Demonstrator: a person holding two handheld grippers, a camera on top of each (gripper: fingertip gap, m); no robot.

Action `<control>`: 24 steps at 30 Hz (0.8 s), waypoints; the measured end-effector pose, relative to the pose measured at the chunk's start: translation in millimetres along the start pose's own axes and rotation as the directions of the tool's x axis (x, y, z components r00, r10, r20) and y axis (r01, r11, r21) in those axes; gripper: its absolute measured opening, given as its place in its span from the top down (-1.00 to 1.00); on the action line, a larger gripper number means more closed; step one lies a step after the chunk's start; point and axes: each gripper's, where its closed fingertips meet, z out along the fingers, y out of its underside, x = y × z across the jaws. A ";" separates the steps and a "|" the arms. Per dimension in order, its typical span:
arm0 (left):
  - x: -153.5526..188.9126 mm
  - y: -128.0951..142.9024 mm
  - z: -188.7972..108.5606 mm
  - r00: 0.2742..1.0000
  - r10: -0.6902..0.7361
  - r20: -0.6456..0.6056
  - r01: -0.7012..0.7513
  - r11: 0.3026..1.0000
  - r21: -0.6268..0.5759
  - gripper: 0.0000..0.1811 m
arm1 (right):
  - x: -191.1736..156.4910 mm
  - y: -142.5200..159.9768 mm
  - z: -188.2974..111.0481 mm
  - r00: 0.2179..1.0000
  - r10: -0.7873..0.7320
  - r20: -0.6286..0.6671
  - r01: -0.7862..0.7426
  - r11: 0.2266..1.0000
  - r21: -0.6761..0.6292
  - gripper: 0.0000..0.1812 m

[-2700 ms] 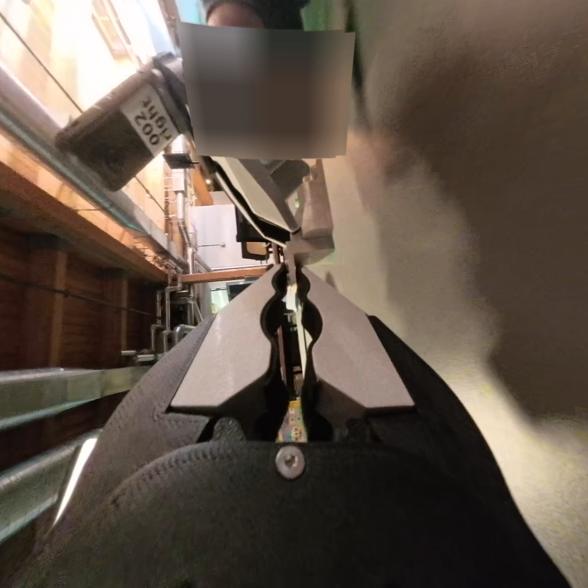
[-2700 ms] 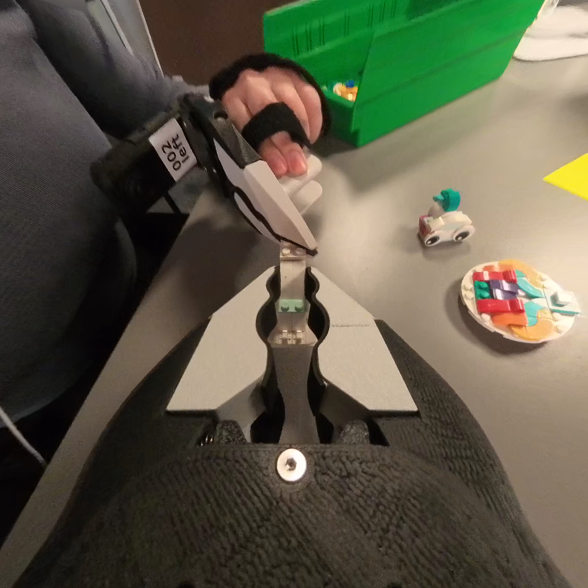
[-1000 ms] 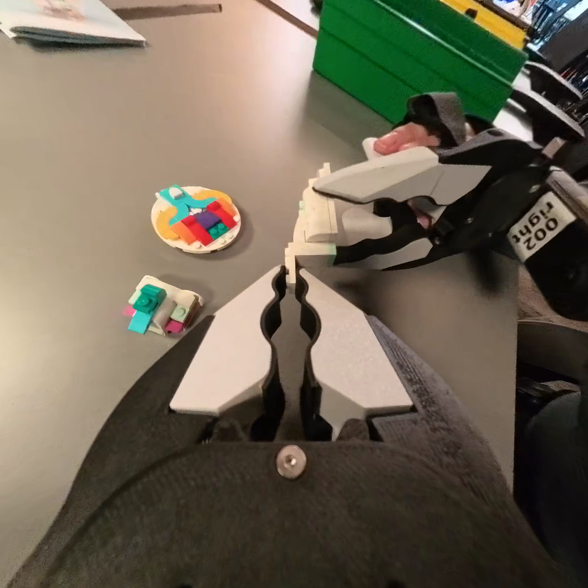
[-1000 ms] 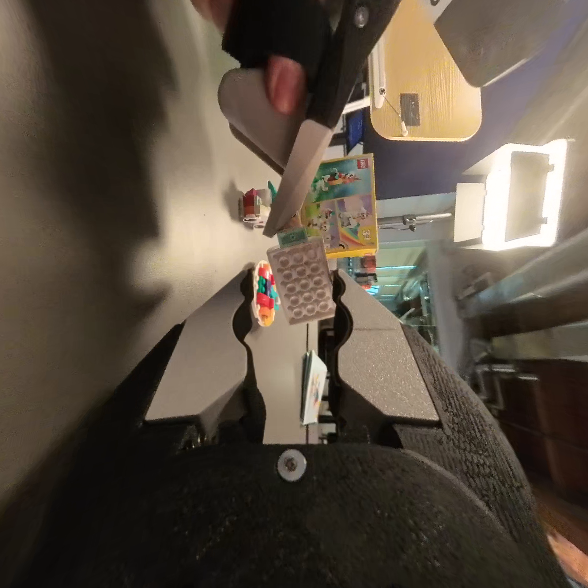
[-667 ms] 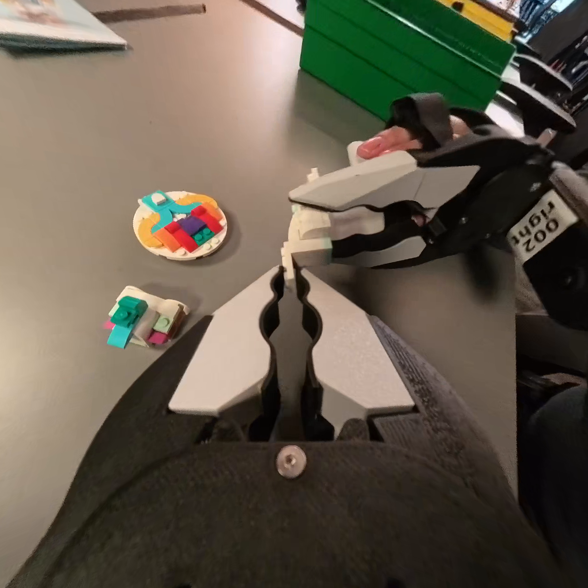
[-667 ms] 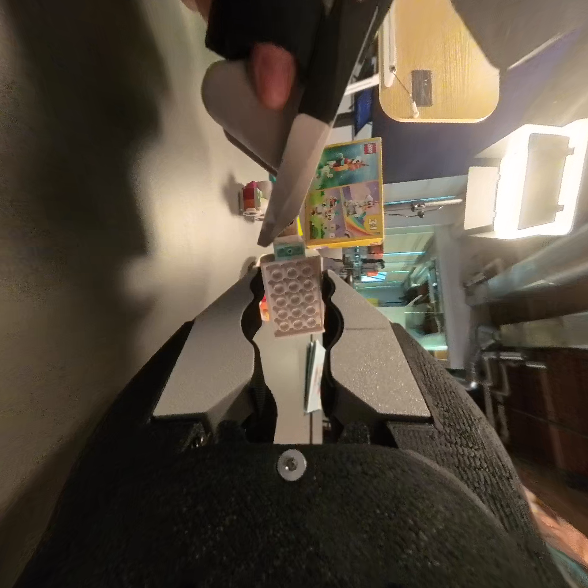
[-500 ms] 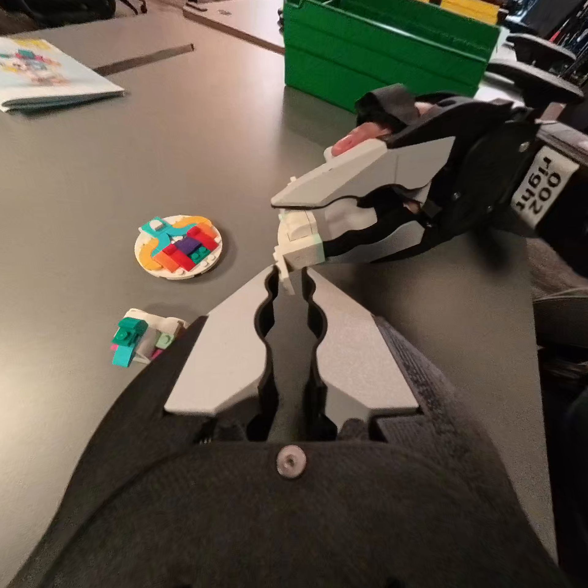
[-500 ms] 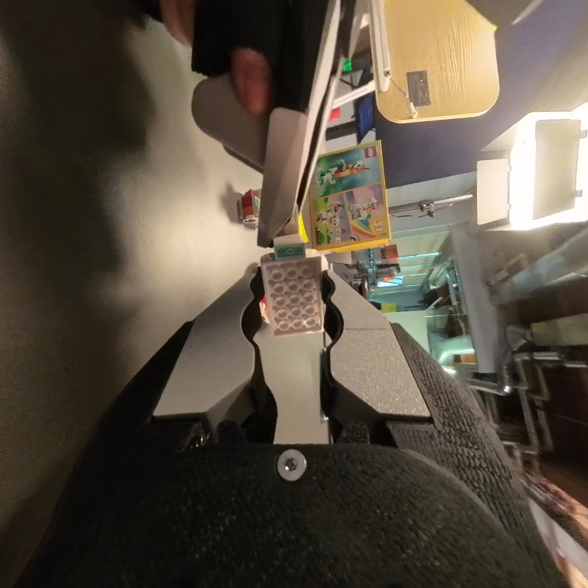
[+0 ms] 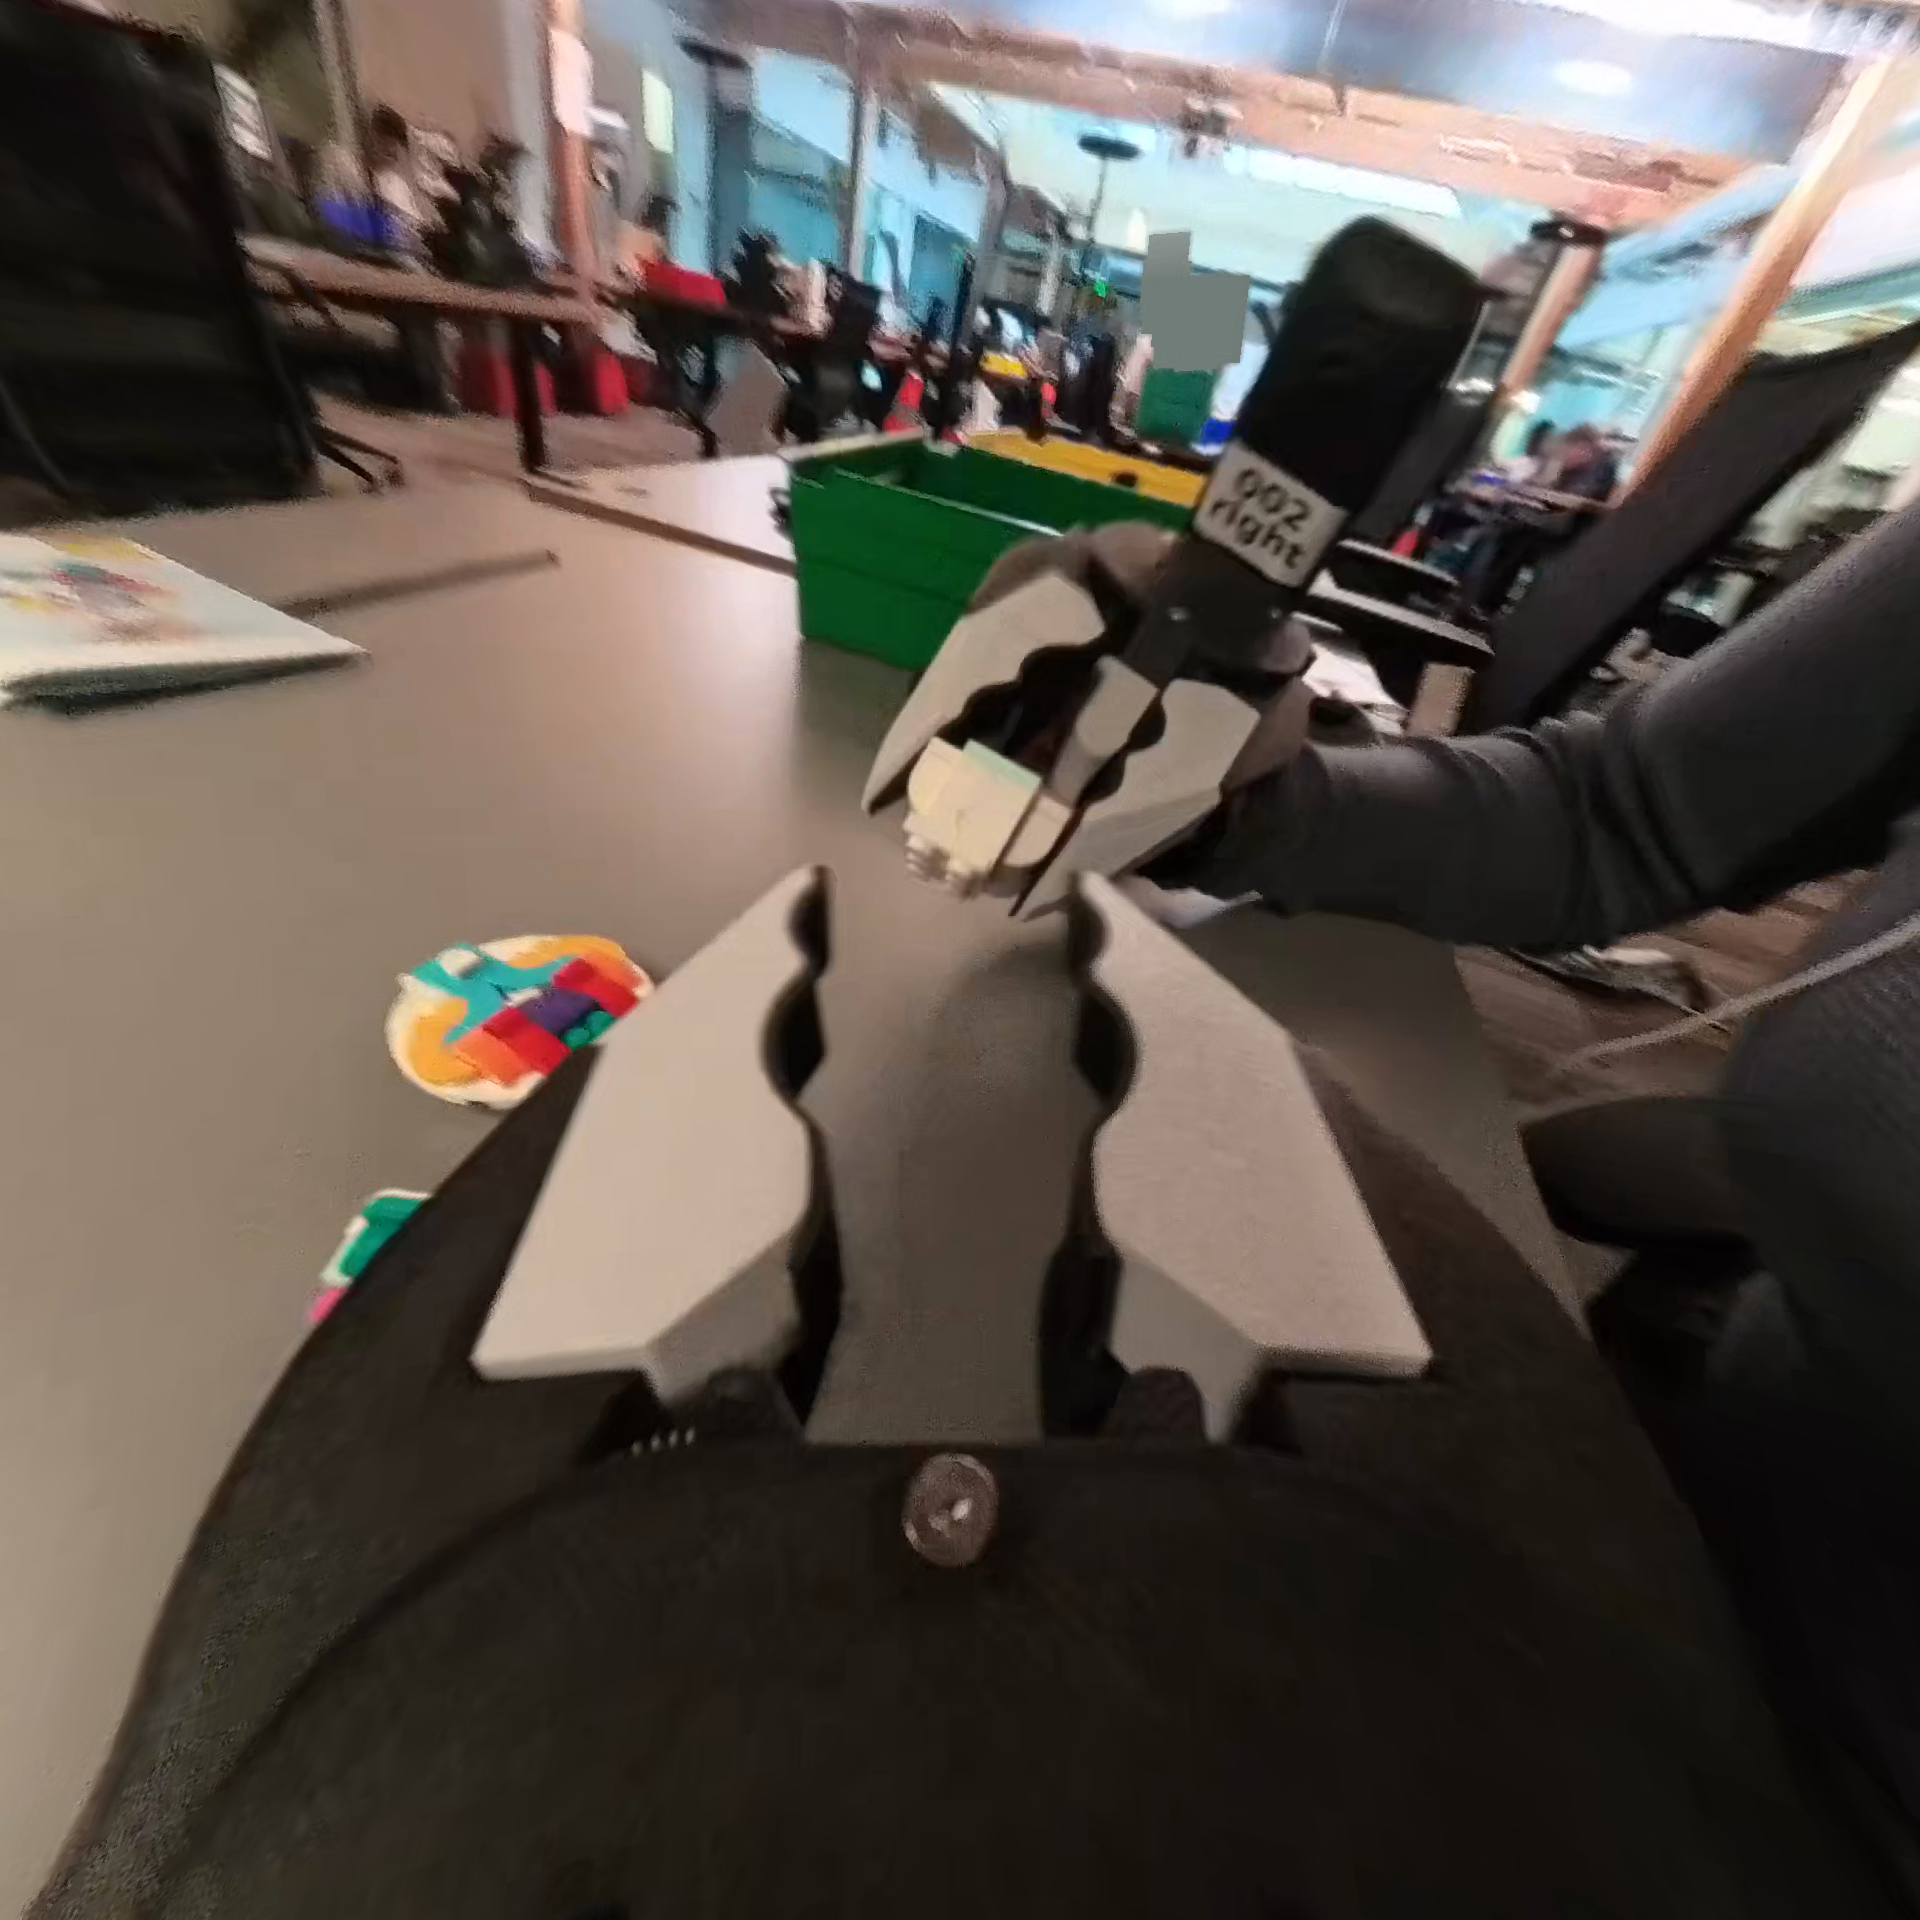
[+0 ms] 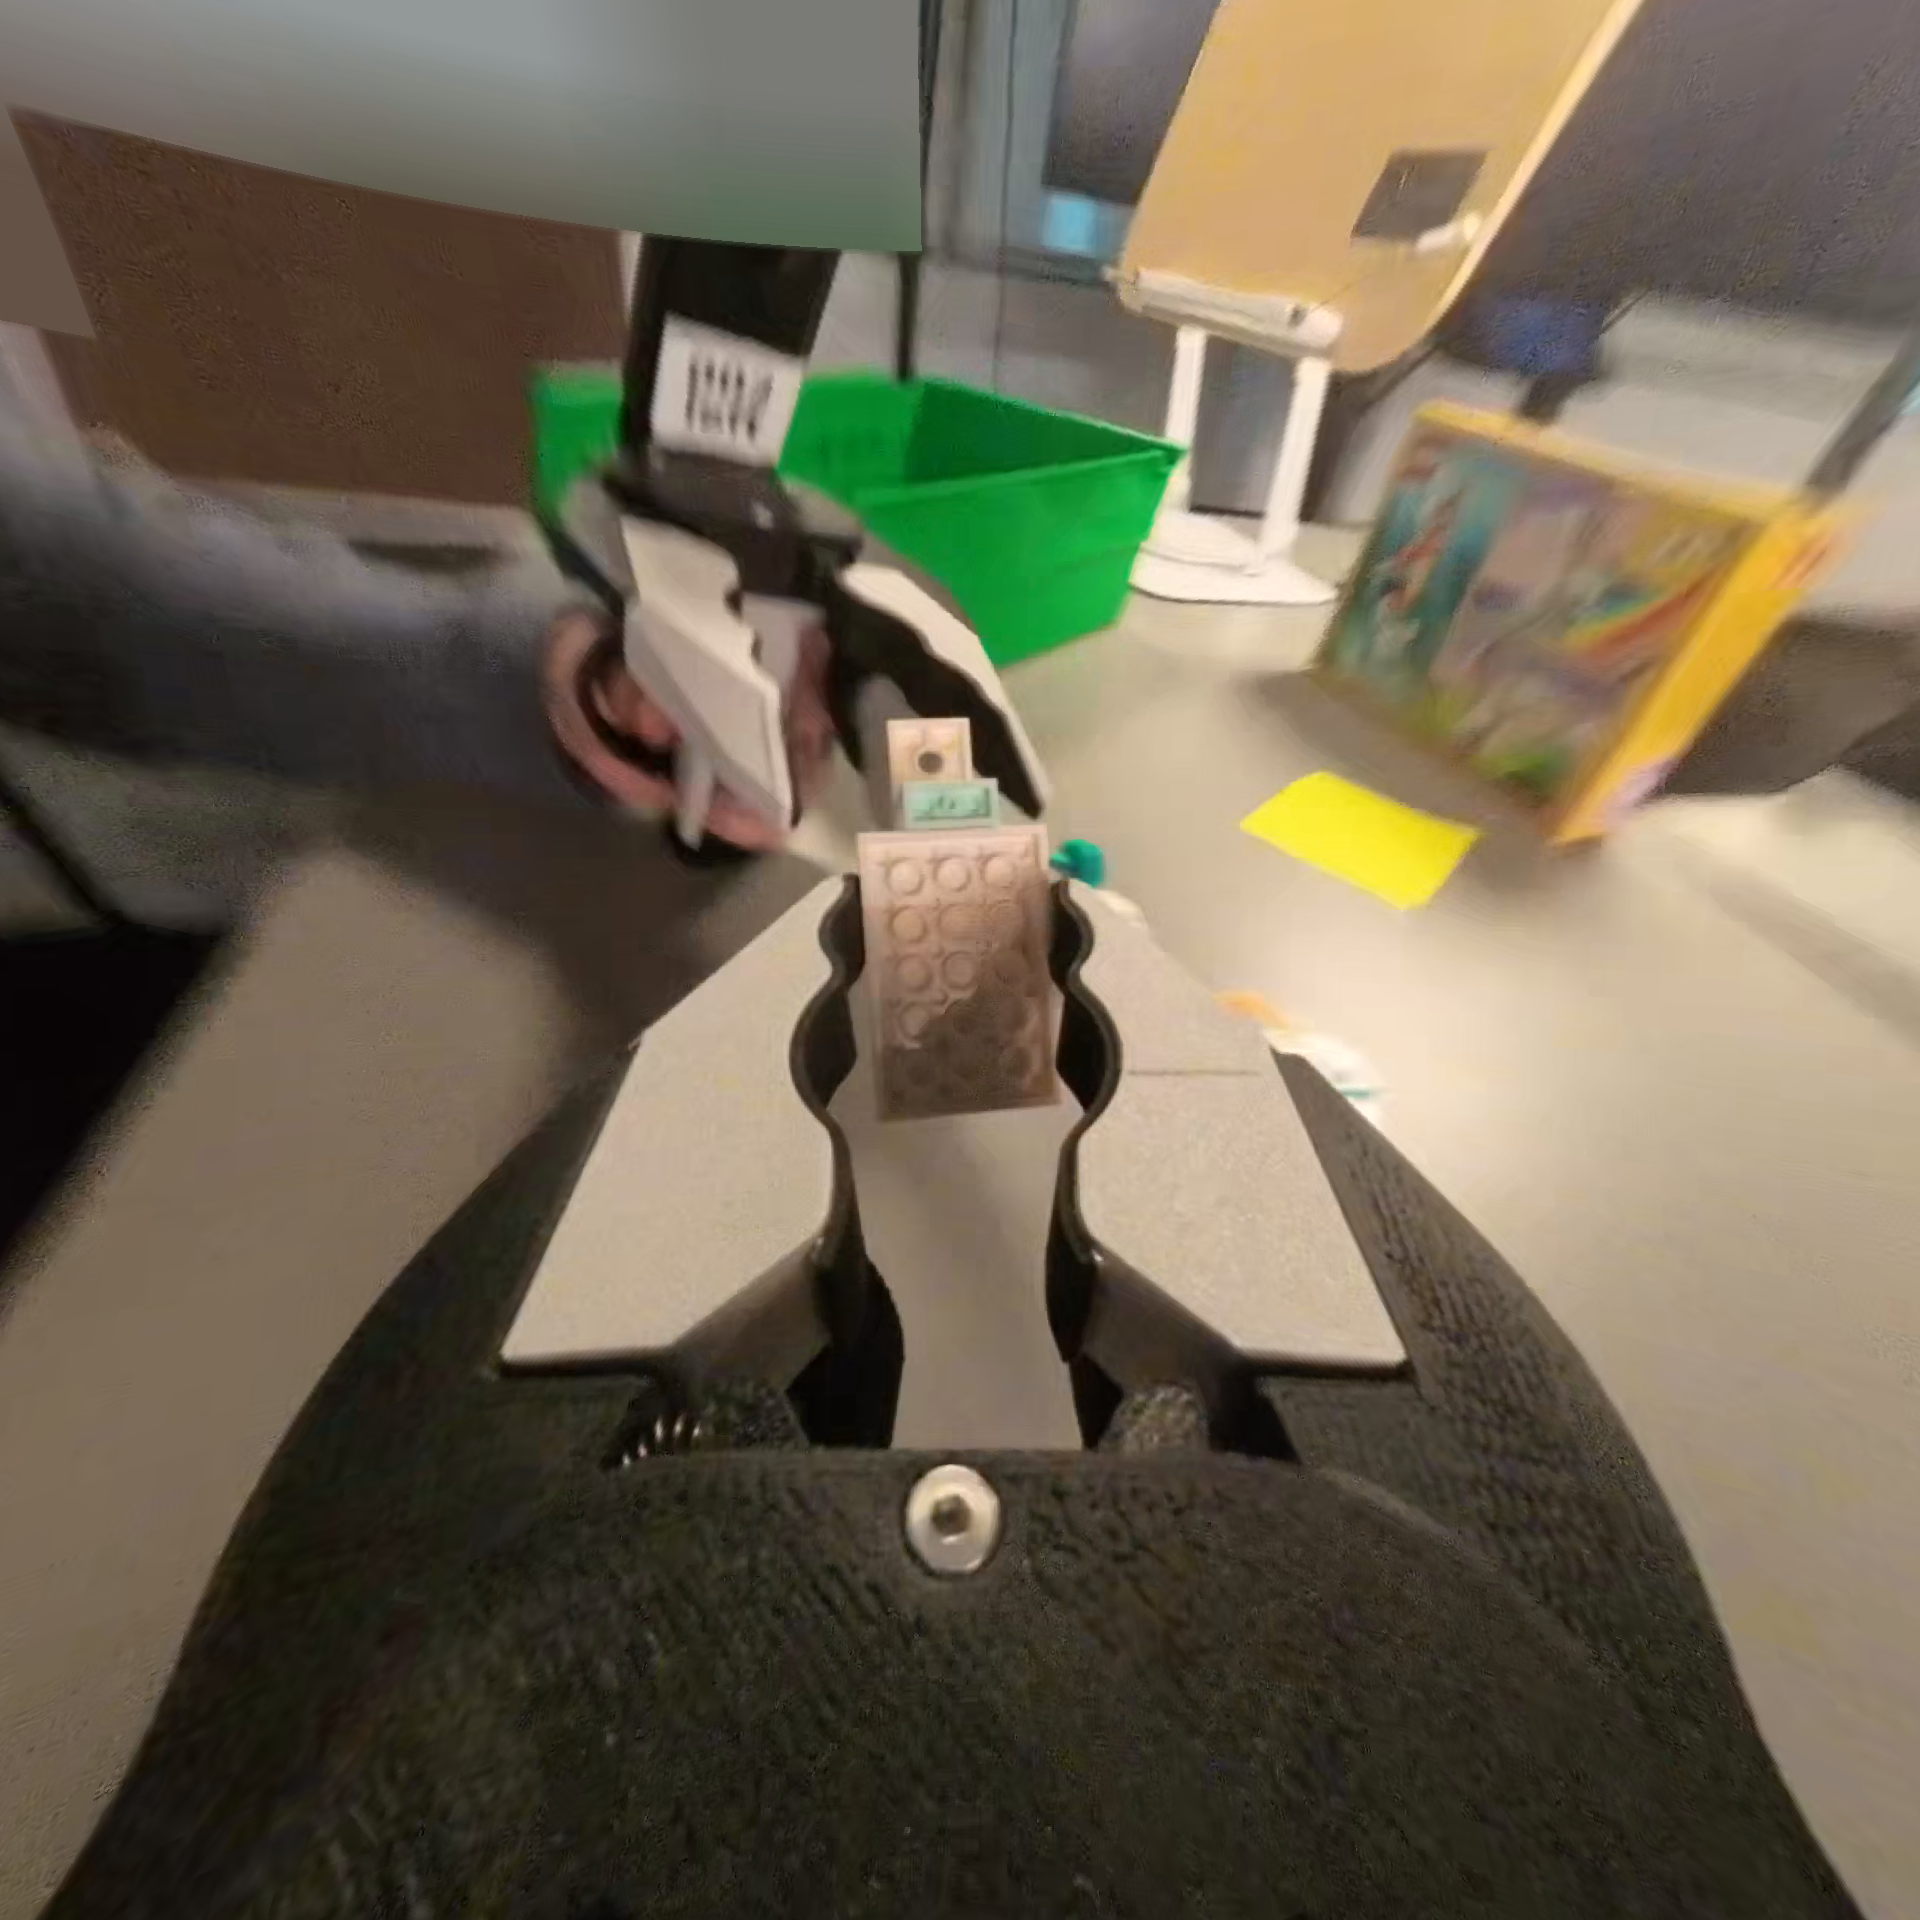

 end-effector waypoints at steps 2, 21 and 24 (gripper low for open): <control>-5.9 -4.5 1.8 0.999 -0.011 0.037 0.010 1.000 0.026 0.36 | 5.3 -3.0 -2.2 0.944 0.311 0.113 -0.321 0.944 0.074 0.63; 9.7 -5.6 7.8 0.852 -0.447 -0.273 0.459 0.888 -0.024 0.73 | -13.8 -5.2 -0.4 0.996 0.032 0.078 -0.034 0.999 0.029 0.63; 13.9 -5.7 6.9 0.843 -0.441 -0.307 0.454 0.890 -0.032 0.73 | -16.0 -10.3 -3.3 0.988 0.092 0.125 -0.100 0.993 0.061 0.63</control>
